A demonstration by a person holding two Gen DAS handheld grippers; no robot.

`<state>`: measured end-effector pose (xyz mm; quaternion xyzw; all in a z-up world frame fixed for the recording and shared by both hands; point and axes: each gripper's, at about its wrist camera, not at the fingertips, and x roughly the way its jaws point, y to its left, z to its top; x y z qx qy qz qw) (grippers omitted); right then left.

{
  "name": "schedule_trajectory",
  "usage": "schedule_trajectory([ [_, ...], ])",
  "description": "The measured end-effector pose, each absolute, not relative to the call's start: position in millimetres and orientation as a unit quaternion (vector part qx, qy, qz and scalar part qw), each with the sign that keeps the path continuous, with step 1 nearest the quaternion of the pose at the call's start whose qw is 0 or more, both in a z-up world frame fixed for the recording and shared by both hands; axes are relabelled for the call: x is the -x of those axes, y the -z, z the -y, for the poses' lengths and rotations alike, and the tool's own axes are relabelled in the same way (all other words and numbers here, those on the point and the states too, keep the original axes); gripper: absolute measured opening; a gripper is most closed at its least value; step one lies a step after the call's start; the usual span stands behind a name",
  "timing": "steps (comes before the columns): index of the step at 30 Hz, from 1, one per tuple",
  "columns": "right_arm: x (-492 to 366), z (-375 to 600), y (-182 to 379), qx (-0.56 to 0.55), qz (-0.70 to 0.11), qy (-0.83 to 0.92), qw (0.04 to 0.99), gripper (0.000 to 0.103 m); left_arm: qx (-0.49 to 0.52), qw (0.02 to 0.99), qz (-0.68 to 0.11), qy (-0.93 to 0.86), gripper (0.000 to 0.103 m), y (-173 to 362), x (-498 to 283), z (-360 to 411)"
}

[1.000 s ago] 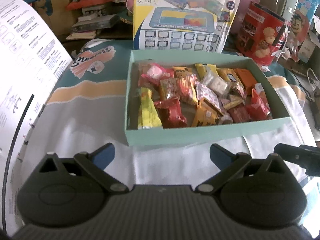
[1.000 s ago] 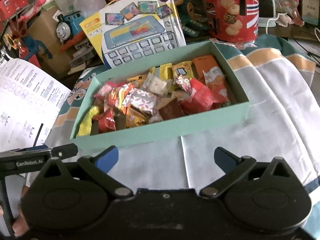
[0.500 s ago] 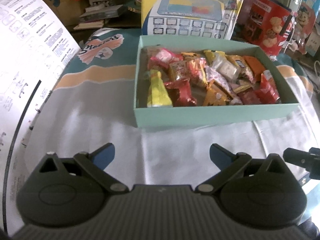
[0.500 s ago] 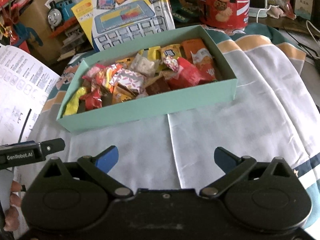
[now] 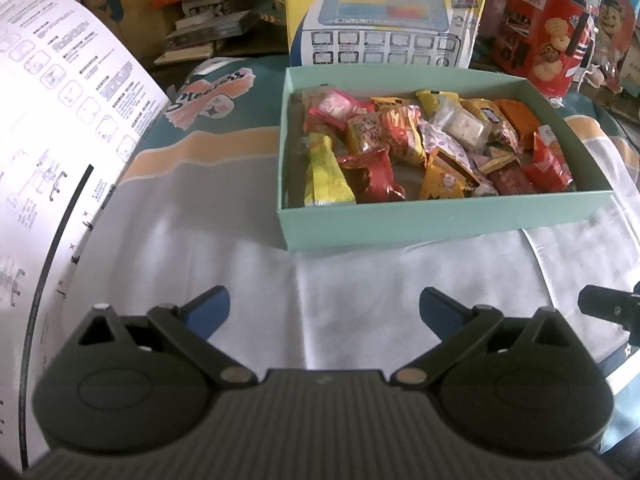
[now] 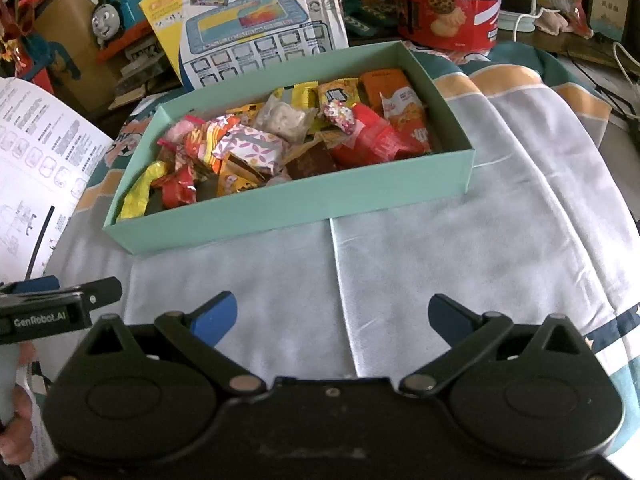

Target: Organize snacks

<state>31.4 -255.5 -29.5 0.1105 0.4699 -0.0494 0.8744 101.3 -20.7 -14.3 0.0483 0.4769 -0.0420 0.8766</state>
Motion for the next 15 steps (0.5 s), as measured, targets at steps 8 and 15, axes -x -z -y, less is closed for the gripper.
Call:
schedule_trajectory([
  [8, -33.7, 257.6, 30.7, -0.107, -0.473, 0.055, 0.873, 0.103, -0.047, 0.873, -0.483, 0.040, 0.103, 17.3, -103.1, 19.0],
  [15, -35.4, 256.9, 29.6, -0.101, -0.474, 0.057, 0.873, 0.103, -0.046, 0.872, -0.485, 0.038, 0.103, 18.3, -105.1, 17.9],
])
